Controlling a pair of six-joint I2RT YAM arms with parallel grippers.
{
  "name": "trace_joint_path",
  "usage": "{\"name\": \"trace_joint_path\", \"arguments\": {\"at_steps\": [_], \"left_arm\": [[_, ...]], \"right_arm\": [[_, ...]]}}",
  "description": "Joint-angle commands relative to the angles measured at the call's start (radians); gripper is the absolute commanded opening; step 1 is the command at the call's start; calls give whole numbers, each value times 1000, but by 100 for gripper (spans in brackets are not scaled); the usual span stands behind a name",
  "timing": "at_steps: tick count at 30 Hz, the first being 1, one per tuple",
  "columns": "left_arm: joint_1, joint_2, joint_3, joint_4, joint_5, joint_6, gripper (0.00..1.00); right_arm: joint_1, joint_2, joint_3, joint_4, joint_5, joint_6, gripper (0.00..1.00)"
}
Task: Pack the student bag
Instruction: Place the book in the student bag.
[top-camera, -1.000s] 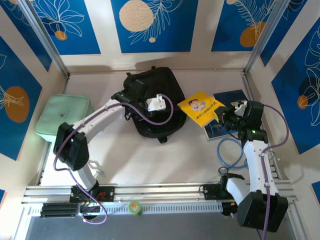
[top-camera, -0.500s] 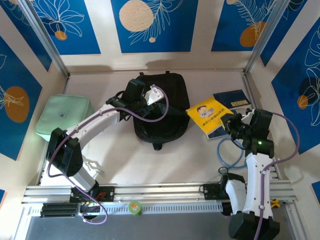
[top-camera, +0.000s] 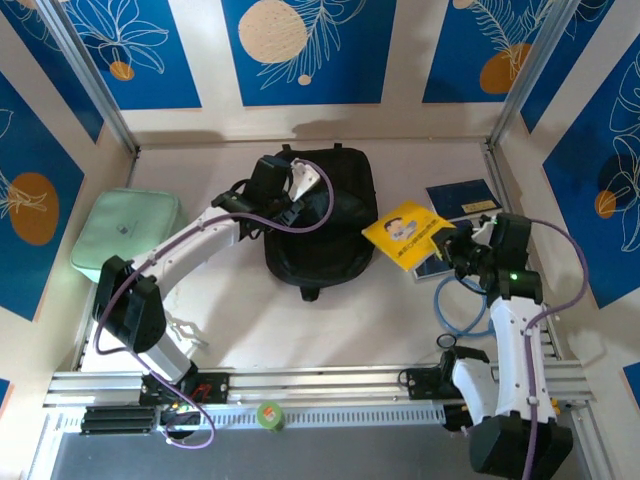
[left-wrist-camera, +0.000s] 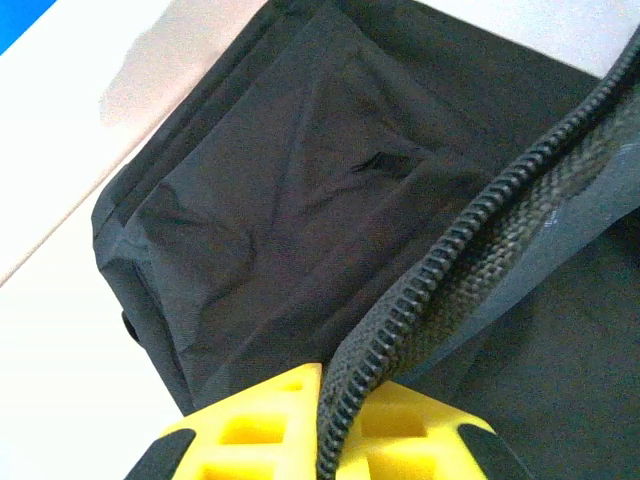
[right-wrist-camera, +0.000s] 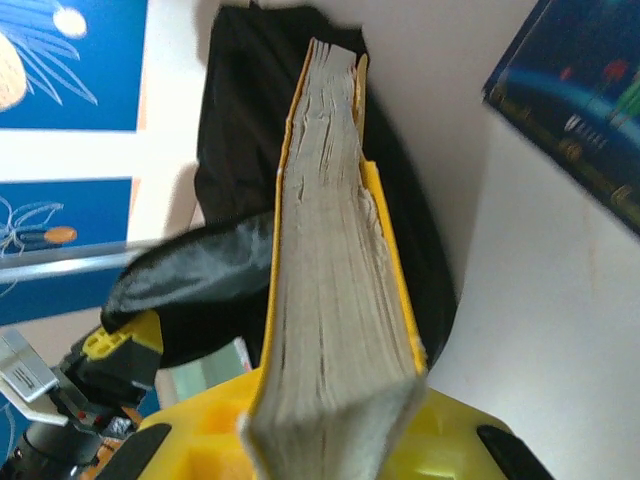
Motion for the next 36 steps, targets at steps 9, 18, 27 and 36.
{"name": "trace_joint_path", "arguments": {"at_steps": [9,18,27,36], "left_arm": [[-65,-107,25,129,116,-85,0],[-86,-125,-28,171,143,-117,0],[-86,-89,-58,209,133,-141,0],[-85,-115,-72,253,217,-127,0]], "right_arm": [[315,186,-29,491,37,254,0],[354,322,10,614,117,362,0],[344,295,-71,489,152,416,0],[377,376,-48,933,-30,406,0]]}}
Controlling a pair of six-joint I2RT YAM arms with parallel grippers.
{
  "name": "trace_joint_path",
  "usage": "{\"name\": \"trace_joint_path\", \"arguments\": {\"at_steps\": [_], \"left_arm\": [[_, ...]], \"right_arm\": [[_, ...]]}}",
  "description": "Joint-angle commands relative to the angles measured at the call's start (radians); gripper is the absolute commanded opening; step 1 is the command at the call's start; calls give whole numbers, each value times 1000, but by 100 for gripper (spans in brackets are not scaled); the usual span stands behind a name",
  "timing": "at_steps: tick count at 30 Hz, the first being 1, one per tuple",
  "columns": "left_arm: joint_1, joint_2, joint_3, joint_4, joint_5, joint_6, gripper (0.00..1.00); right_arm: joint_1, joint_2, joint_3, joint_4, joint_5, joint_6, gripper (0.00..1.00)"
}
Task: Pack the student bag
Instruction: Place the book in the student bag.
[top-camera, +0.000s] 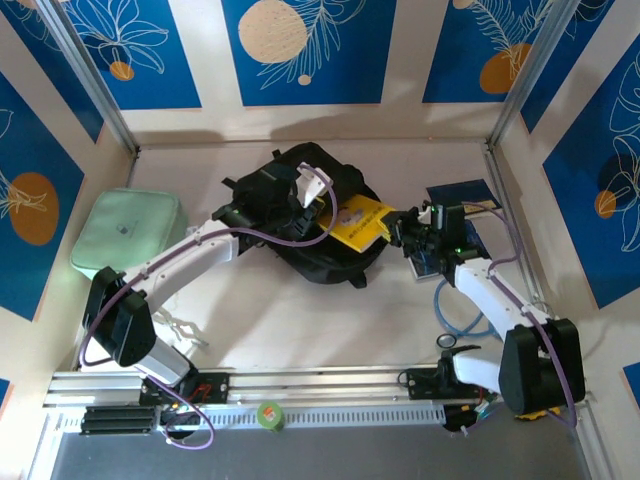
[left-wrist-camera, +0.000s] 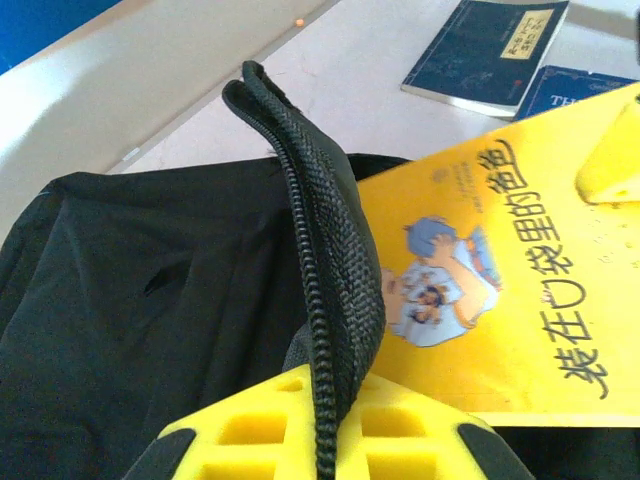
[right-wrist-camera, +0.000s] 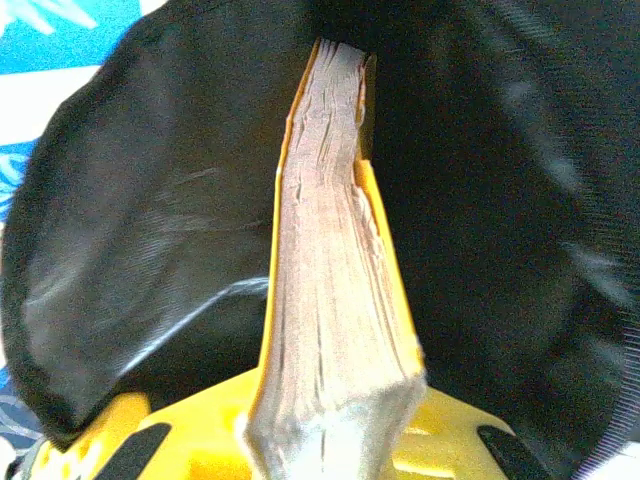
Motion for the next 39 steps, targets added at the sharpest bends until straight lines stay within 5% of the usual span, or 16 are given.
{"name": "trace_joint_path", "arguments": {"at_steps": [1,11,19,28,31,39], "left_arm": [[-7,-37,9,115,98,-2,0],[-5,-11,49,119,212,17,0],[8,-8,38,138,182,-4,0],[34,-27,10,127,148,-35,0],[52,-42,-35,151,137,-58,0],[94,-66,-145,186,59,-83,0]], "right_arm": [[25,7,36,299,-104,15,0],[116,214,54,478,-4,44,0],[176,455,170,565,101,31,0],[284,693,344,425,260,-54,0],[292,763,430,328,230,-80,8],[306,681,427,157,213,-154,52]]}}
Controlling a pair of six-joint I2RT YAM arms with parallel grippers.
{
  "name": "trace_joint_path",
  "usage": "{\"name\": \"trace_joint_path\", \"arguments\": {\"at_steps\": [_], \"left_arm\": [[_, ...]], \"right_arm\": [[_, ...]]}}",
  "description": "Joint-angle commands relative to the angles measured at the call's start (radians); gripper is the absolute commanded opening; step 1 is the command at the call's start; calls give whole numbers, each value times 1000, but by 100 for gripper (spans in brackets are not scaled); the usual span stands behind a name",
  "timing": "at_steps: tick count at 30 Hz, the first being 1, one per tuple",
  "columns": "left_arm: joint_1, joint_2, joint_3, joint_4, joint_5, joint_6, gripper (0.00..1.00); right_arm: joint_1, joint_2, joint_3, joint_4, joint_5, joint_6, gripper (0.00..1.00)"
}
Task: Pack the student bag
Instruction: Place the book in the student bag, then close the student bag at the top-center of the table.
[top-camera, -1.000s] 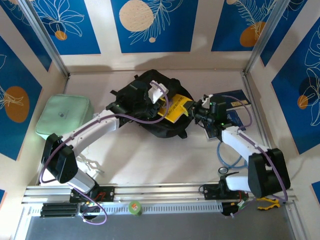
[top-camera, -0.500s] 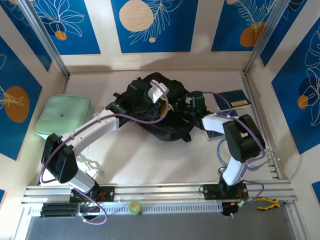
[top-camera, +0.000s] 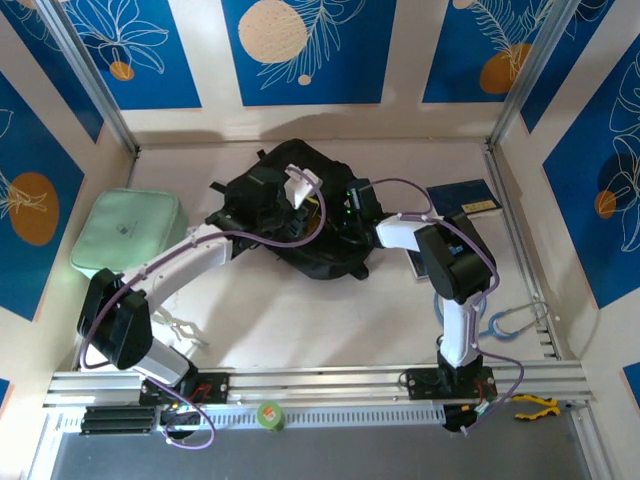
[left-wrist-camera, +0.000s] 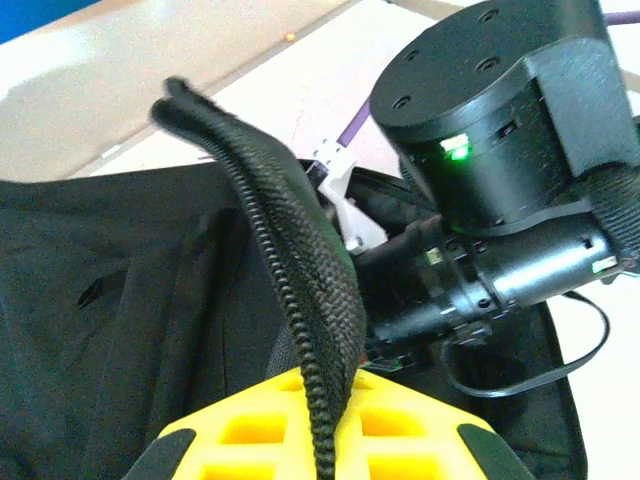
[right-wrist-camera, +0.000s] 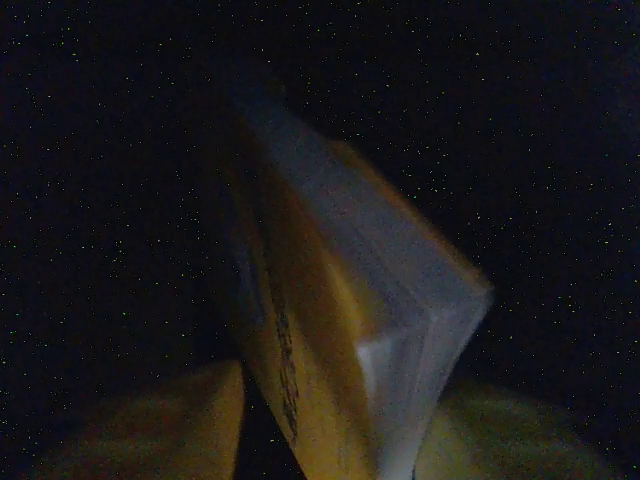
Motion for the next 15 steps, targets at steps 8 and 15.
{"name": "trace_joint_path", "arguments": {"at_steps": [8,15], "left_arm": [[62,-38,-96,96,-53,-59,0],[114,-86,-150,76,-85,-47,0]], "right_arm": [[37,-366,-120,-262,19,-284,62],[20,-602,-191,-500,189,-426,65]]}}
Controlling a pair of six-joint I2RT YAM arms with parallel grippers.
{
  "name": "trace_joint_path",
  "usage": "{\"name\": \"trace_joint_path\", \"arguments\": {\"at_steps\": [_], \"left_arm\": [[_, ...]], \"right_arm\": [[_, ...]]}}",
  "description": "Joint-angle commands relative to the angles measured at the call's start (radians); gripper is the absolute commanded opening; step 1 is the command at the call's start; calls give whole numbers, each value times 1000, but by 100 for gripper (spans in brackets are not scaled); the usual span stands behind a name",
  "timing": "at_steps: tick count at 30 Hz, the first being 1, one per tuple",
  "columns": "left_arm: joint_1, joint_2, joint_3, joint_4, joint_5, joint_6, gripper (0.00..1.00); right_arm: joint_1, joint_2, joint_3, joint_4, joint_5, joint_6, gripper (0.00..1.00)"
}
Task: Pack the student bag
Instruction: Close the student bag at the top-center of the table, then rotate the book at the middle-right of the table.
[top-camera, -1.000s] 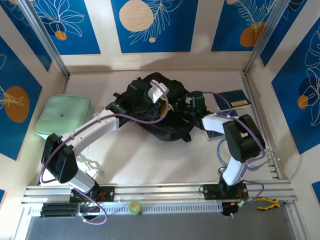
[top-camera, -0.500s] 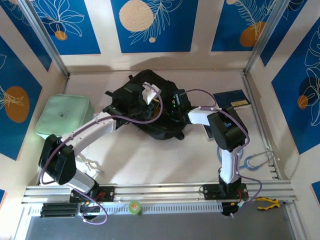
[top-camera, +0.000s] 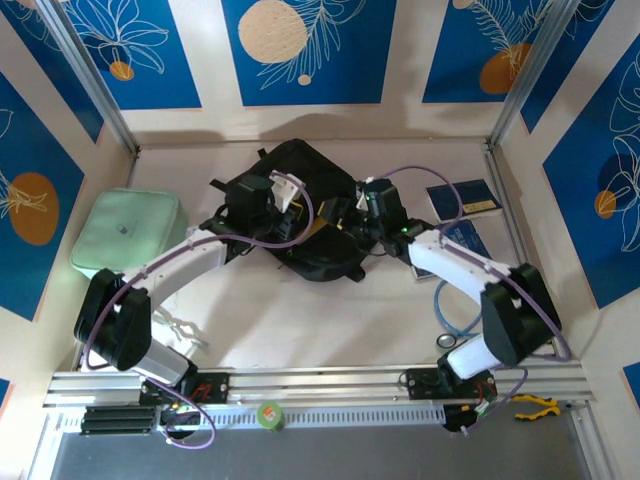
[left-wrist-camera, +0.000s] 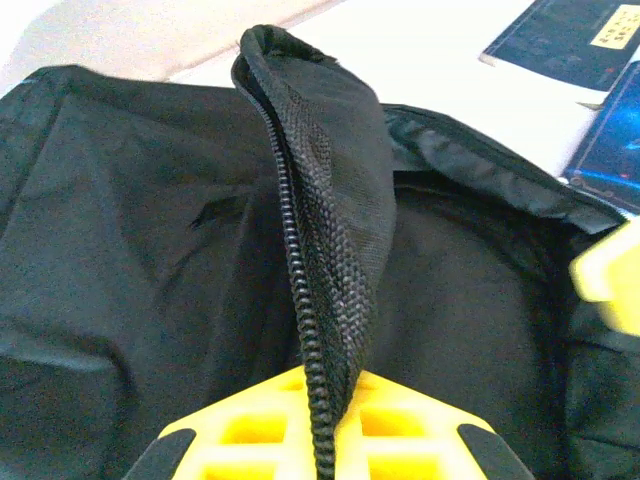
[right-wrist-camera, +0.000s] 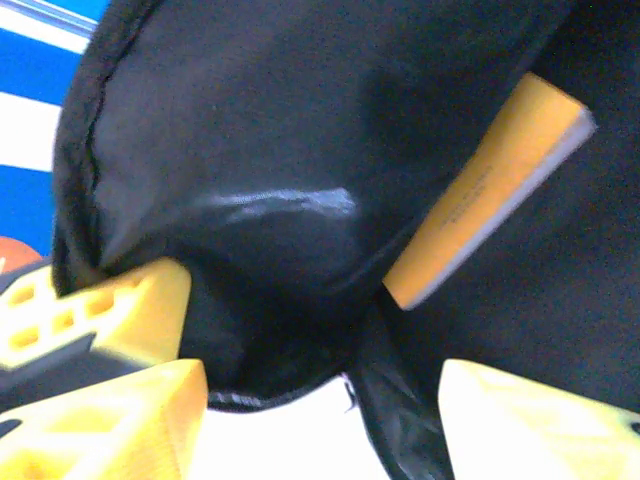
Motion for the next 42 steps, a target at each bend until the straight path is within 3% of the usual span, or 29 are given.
{"name": "trace_joint_path", "arguments": {"at_steps": [1,7,9,10,11,12,14,16,20,26,29,34,42], "left_arm": [[41,-81,-35,6,-30,0,0],[74,-217,-67,-155,-43,-17,0],[74,-272,-95,-179,-42,-57,22],[74,-295,-112,-183,-30,-73,38],[73,-327,-129,-182,-13,-95,61],[74,-357,-145,-181,11,-119,74],[74,-420,-185,-162,60,-150,88],[75,-478,-222,-132,64,-186,98],[77,-543,-249,-122,1,-256,100],[79,-507,-203,-175,-99,-337,100],[81,-470,-176,-185,-98,-358,100],[84,-401,-126,-219,-89,-384,100],[83,-265,-36,-251,-7,-392,100]], "right_arm": [[-45,-78,-26,-196,124,-115,67],[-247,-72,3,-337,65,-178,71],[-310,-21,39,-383,35,-194,73],[-330,6,58,-399,25,-208,76],[-347,42,89,-429,31,-226,81],[-359,78,120,-456,49,-244,88],[-375,141,169,-489,72,-283,98],[-394,203,218,-524,105,-292,99],[-433,329,310,-586,146,-287,99],[-459,466,398,-656,192,-257,97],[-477,511,417,-661,134,-261,91],[-477,526,406,-649,69,-254,89],[-408,486,315,-602,-155,-235,84]]}}
